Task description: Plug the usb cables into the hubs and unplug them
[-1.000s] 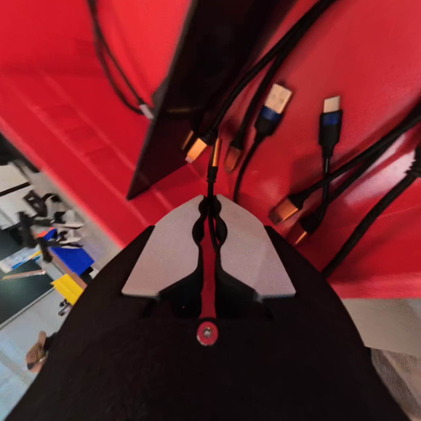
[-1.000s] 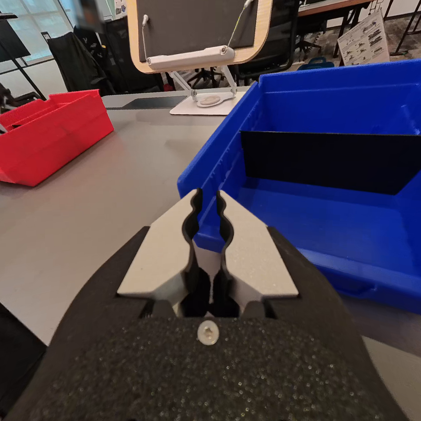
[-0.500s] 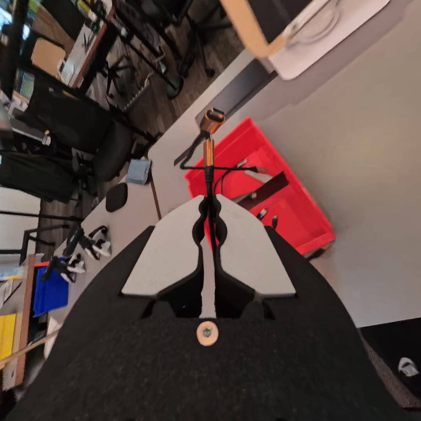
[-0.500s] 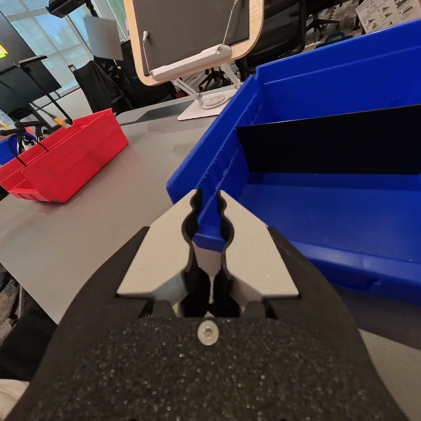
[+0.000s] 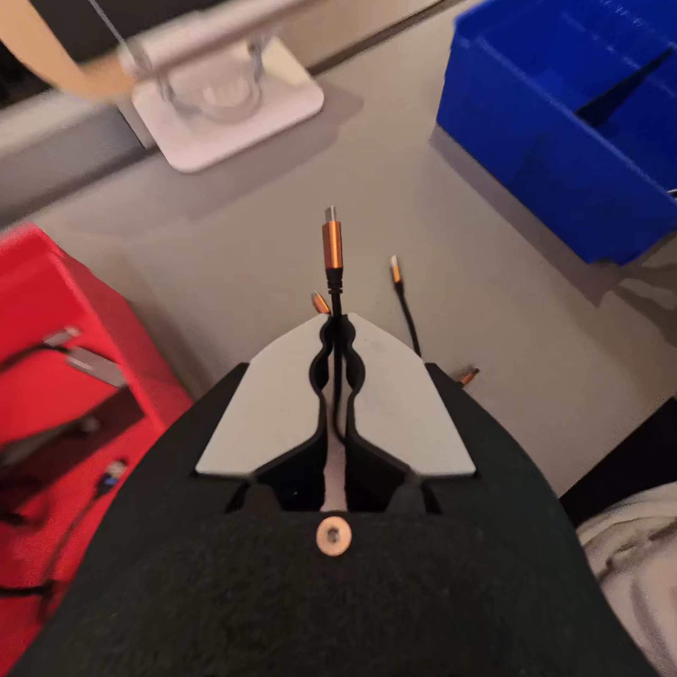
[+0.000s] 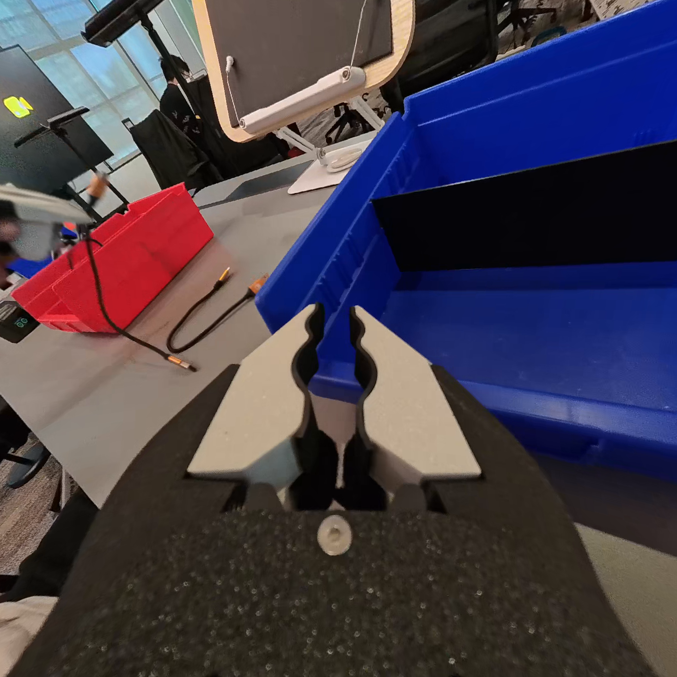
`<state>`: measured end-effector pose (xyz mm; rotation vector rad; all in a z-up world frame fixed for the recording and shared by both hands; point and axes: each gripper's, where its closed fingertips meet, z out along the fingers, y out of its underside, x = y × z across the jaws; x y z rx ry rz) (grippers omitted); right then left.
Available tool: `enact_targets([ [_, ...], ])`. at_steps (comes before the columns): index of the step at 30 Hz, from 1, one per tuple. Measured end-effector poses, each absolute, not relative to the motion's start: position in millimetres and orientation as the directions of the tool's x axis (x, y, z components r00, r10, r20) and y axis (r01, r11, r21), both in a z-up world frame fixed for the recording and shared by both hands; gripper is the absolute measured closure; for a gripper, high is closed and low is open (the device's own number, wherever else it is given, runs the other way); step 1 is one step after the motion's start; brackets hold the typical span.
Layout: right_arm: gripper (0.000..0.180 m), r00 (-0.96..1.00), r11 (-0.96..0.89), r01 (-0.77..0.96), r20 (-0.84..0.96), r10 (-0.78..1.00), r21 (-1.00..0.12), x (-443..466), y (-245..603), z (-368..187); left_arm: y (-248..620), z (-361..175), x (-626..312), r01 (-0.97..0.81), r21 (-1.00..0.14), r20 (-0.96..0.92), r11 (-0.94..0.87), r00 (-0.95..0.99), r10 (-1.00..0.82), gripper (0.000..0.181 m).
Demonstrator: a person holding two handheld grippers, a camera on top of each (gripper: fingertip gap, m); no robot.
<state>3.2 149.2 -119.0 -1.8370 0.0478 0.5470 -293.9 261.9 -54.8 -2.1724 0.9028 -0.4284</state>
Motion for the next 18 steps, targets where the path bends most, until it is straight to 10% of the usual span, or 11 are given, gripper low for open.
enact_targets([
  [10, 0.167, 0.878, -0.372, -0.296, -0.404, 0.257, -0.880, -4, 151, -125, 231, -159, -274, -0.221, -0.666, 0.331, -0.713, 0.769, -0.548, 0.168],
  [18, 0.175, 0.869, -0.371, -0.292, -0.407, 0.283, -0.882, -6, 150, -123, 244, -42, -323, -0.309, -0.870, 0.135, -0.385, 0.602, -0.787, 0.151],
])
